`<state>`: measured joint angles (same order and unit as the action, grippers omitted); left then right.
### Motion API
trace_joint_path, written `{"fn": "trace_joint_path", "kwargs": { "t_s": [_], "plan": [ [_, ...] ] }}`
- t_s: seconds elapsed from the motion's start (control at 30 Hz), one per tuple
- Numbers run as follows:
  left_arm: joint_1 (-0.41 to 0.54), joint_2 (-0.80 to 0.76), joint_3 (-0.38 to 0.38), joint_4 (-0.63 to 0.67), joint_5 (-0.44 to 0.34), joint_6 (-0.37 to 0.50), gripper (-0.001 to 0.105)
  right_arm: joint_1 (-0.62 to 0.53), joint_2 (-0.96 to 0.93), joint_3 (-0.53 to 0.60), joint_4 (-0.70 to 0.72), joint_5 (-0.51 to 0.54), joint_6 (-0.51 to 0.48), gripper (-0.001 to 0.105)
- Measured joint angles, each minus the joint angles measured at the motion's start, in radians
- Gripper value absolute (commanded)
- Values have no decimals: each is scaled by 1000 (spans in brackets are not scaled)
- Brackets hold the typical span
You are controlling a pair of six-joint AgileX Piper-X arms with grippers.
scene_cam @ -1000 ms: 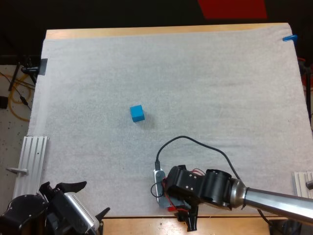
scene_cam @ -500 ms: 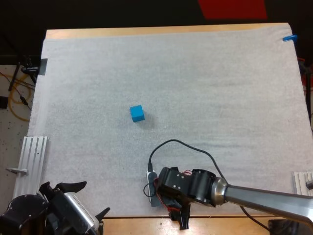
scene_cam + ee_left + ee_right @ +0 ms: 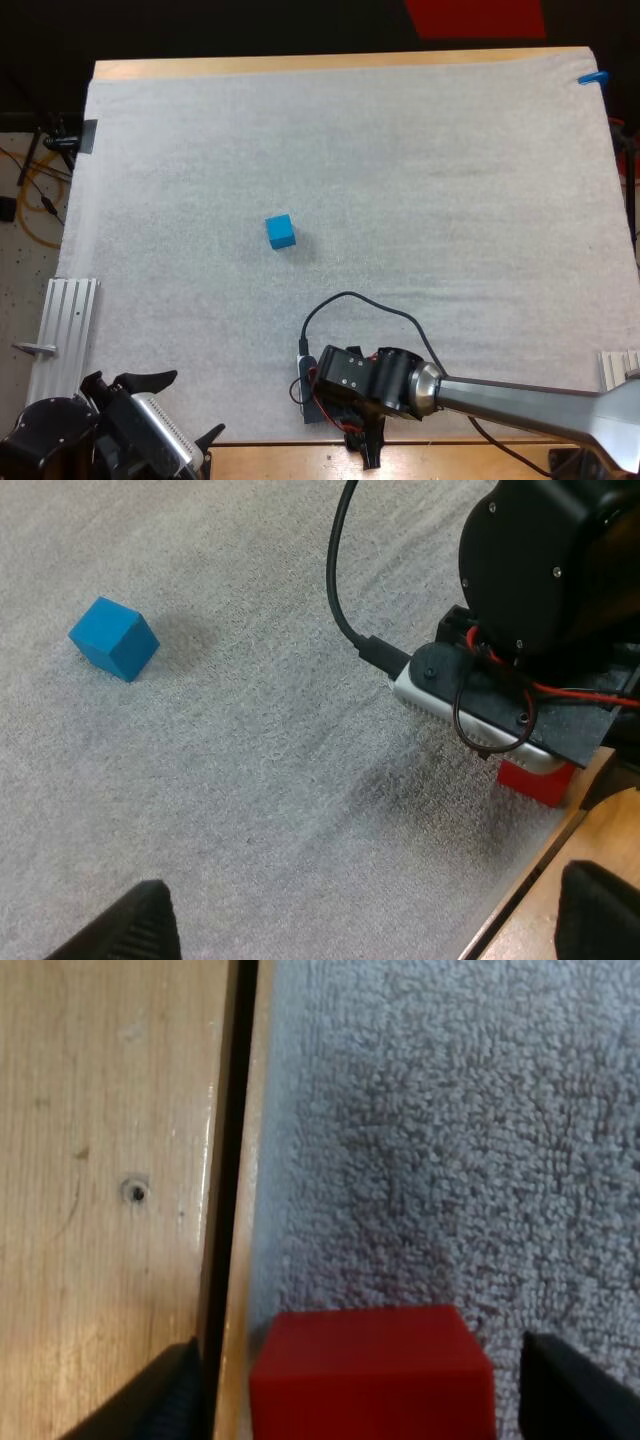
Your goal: Stack red cube on blue cube
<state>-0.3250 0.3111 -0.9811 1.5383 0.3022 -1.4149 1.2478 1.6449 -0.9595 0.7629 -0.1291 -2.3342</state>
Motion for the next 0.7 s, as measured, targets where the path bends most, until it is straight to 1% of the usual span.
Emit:
{"fn": "trace_joint_path", "kwargs": {
  "t_s": [0.03,0.07,0.1,0.2,0.27,0.43,0.5,0.53,0.7],
  "plan": [
    [0,0,0,0,0,0,74,0,0,0,0,0,0,51],
    [0,0,0,0,0,0,74,0,0,0,0,0,0,42],
    [0,0,0,0,0,0,74,0,0,0,0,3,0,35],
    [0,0,0,0,0,0,74,0,0,0,0,3,0,24],
    [0,0,0,0,0,0,74,0,0,0,7,15,2,22],
    [0,0,0,0,0,0,74,0,-19,-32,63,79,2,23],
    [0,0,0,0,0,0,74,0,-35,-73,86,113,2,23],
    [0,0,0,0,0,0,74,0,-41,-81,90,122,2,23],
    [0,0,0,0,0,0,74,0,-56,-199,168,159,12,23]
  ]
}}
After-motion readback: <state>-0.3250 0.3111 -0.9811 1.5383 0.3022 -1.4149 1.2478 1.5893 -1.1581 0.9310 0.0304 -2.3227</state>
